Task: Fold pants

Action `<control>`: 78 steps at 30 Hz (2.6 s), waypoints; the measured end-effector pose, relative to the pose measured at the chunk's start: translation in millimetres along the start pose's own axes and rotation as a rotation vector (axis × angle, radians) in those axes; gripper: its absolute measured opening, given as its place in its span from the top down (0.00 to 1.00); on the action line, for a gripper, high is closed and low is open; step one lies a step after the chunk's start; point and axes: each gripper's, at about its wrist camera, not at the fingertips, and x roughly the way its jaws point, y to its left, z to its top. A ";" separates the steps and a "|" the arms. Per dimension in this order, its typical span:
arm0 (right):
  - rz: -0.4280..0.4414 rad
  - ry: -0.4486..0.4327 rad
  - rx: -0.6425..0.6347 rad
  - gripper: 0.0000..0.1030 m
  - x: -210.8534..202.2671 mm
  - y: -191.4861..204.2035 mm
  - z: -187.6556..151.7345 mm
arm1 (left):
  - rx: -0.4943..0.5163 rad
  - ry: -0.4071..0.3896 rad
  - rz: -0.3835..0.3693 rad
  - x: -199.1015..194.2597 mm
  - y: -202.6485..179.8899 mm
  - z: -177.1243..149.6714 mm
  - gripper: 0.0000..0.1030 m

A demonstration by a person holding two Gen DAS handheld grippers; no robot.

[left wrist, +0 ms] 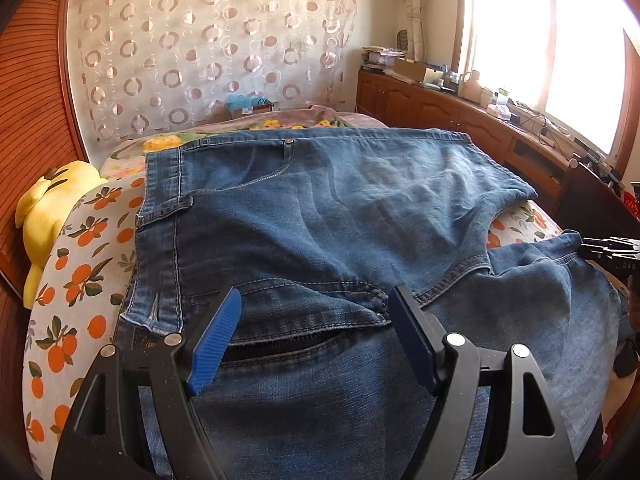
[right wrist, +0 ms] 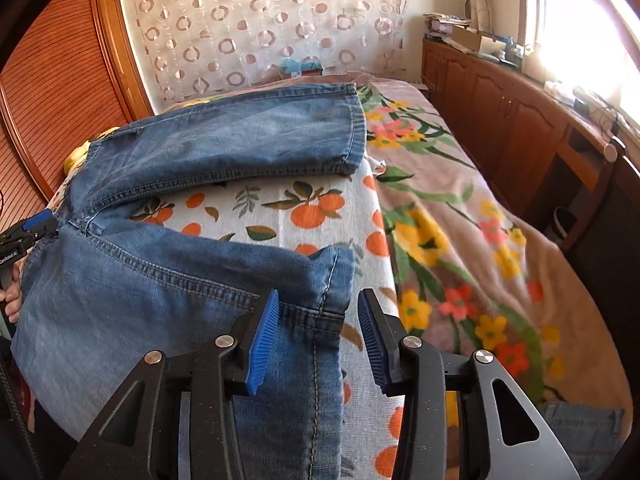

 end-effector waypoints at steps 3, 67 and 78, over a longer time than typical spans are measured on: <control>0.014 0.009 0.020 0.58 6.1 -4.5 -1.3 | -0.004 -0.011 0.002 -2.5 0.6 -1.2 0.25; 0.200 -0.013 0.069 0.50 -24.3 4.4 -2.9 | -0.092 -0.022 0.023 -4.5 20.1 -5.3 0.25; 0.065 -0.048 0.012 0.91 -106.5 -6.1 -1.4 | -0.051 -0.101 0.025 -45.5 8.0 2.4 0.25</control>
